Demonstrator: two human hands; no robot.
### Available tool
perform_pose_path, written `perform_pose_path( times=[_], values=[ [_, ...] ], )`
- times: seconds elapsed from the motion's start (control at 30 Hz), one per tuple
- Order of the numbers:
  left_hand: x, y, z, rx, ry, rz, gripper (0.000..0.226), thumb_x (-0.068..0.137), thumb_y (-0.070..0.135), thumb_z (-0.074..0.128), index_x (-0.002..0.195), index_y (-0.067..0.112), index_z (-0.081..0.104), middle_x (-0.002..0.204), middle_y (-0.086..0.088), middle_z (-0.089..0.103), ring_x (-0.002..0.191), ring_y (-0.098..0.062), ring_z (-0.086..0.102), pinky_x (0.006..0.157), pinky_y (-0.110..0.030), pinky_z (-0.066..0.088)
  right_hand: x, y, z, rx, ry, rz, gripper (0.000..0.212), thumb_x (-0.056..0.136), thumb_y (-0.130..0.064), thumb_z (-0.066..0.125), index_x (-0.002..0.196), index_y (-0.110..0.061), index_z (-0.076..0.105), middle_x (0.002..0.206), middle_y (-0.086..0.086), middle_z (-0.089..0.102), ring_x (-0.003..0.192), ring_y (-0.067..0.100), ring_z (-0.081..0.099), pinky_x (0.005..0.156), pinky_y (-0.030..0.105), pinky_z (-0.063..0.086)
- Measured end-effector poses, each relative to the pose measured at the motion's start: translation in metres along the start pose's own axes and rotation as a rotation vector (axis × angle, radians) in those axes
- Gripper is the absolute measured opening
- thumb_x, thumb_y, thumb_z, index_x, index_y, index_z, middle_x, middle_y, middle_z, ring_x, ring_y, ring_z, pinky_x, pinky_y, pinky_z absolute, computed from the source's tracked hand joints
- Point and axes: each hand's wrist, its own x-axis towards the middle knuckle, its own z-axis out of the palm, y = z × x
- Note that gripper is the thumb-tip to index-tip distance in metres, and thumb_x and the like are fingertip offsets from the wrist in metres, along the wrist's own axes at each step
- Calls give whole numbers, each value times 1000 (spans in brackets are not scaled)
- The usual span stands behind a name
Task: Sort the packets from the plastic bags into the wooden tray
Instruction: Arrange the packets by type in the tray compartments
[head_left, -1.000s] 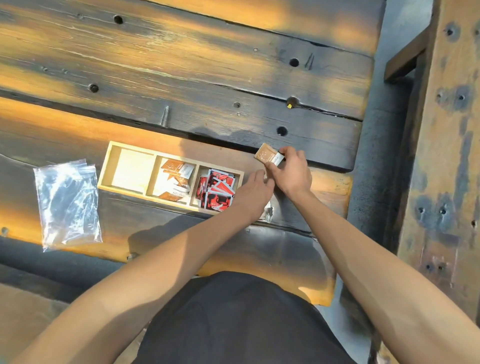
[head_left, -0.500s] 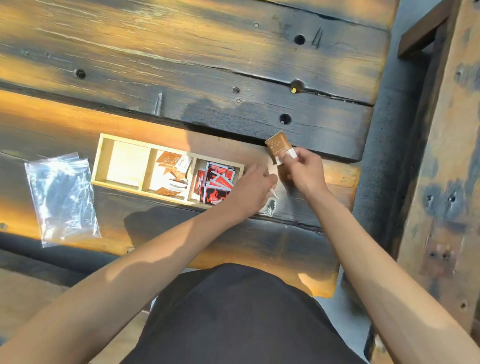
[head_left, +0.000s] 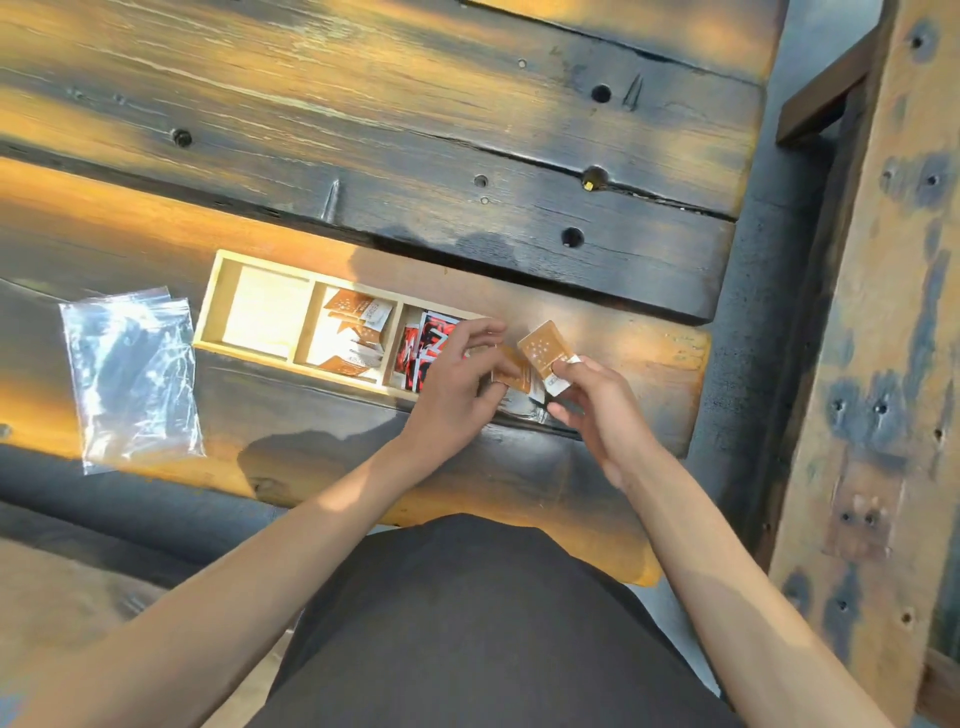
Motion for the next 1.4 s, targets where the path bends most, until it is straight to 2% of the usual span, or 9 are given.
perform_pose_path(
  times=[0.13, 0.3, 0.43, 0.63, 0.77, 0.9, 1.07, 1.17, 1.4],
  values=[
    [-18, 12, -12, -201, 73, -88, 24, 77, -14, 64, 86, 7, 71, 119, -1, 63, 114, -15, 62, 81, -42, 61, -13, 2, 20, -11, -94, 4, 13, 97, -13, 62, 90, -20, 69, 99, 5, 67, 95, 19, 57, 78, 24, 57],
    [-35, 13, -31, -515, 79, -336, 33, 85, -5, 62, 102, 22, 66, 126, -1, 65, 123, -15, 61, 102, -41, 54, -25, 7, 41, -97, -152, -9, 8, 94, -14, 69, 91, -21, 72, 90, -5, 74, 85, 7, 64, 75, 21, 54],
    [-53, 17, -52, -666, 90, -463, 30, 81, 4, 56, 108, 7, 69, 99, 10, 69, 91, -2, 63, 79, -17, 47, -36, 19, 64, -227, -178, -29, 5, 91, -20, 75, 96, -21, 74, 93, -4, 75, 89, 4, 68, 77, 18, 55],
    [-84, -5, -78, -588, 143, -567, 23, 95, 2, 62, 108, 19, 70, 124, -5, 65, 108, -20, 66, 90, -31, 56, -45, 40, 113, -382, -209, -59, 30, 88, -22, 80, 117, -24, 72, 106, 3, 79, 101, 9, 71, 74, 21, 52],
    [-99, -18, -111, -608, 155, -570, 25, 96, 2, 63, 119, 12, 66, 123, 2, 67, 105, -4, 67, 85, -15, 52, -41, 50, 143, -369, -174, -30, 42, 87, -20, 83, 121, -28, 59, 91, 3, 73, 97, 10, 70, 75, 26, 53],
    [-95, -37, -142, -616, 137, -612, 29, 93, 7, 69, 119, 17, 65, 120, 0, 70, 108, -10, 68, 85, -15, 51, -33, 50, 169, -421, -200, -84, 6, 95, -17, 72, 100, -18, 69, 82, -6, 70, 77, 8, 59, 70, 21, 46],
    [-74, -61, -172, -604, 33, -624, 36, 94, 5, 67, 125, 23, 60, 116, -3, 75, 109, -14, 69, 90, -18, 50, -28, 35, 200, -458, -141, -188, 28, 95, -17, 73, 74, -9, 56, 73, 9, 43, 67, 20, 43, 57, 18, 39],
    [-56, -73, -184, -513, -74, -579, 35, 96, 2, 63, 124, 23, 65, 125, 1, 69, 117, -11, 62, 100, -19, 45, -22, 27, 217, -435, -87, -208, 18, 95, -10, 72, 79, -14, 65, 74, 11, 51, 66, 16, 50, 55, 14, 46],
    [-16, -100, -197, -276, -76, -549, 36, 90, 3, 58, 122, 17, 63, 119, 2, 66, 107, -14, 64, 79, -13, 47, 19, 15, 242, -583, 269, -268, 21, 86, -9, 78, 73, -18, 64, 68, -4, 67, 67, 13, 67, 71, 28, 56]
  ],
)
